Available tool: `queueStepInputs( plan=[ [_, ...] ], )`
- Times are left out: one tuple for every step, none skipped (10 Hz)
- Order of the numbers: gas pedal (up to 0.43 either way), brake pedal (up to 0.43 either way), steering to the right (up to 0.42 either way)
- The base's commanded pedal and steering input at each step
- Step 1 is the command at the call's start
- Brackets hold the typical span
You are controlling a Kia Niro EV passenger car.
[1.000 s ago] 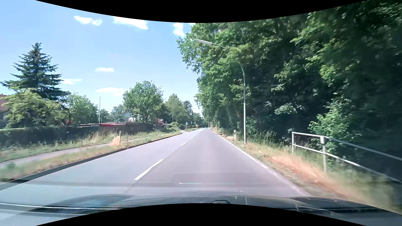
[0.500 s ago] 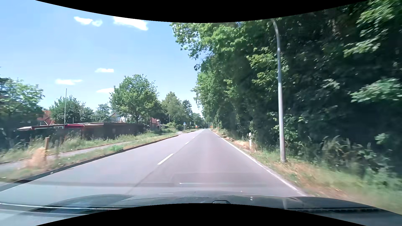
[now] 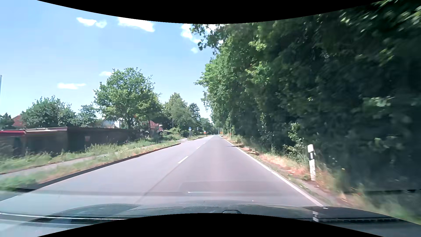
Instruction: Follow the waypoints while adhering to traffic rules and regulations
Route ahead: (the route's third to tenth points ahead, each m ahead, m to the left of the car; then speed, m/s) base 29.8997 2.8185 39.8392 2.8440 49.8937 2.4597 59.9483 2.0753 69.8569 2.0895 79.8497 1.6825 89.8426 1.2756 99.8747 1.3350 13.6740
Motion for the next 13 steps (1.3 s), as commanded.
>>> queueStepInputs(
  plan=[
    [0.177, 0.0, -0.001],
    [0.177, 0.0, -0.001],
    [0.177, 0.0, -0.001],
    [0.177, 0.0, -0.001],
    [0.177, 0.0, -0.002],
    [0.177, 0.0, -0.001],
    [0.177, 0.0, -0.001],
    [0.177, 0.0, -0.001],
    [0.177, 0.0, -0.001],
    [0.177, 0.0, -0.001],
    [0.177, 0.0, -0.001],
    [0.177, 0.0, -0.001],
    [0.177, 0.0, -0.001]
  ],
)
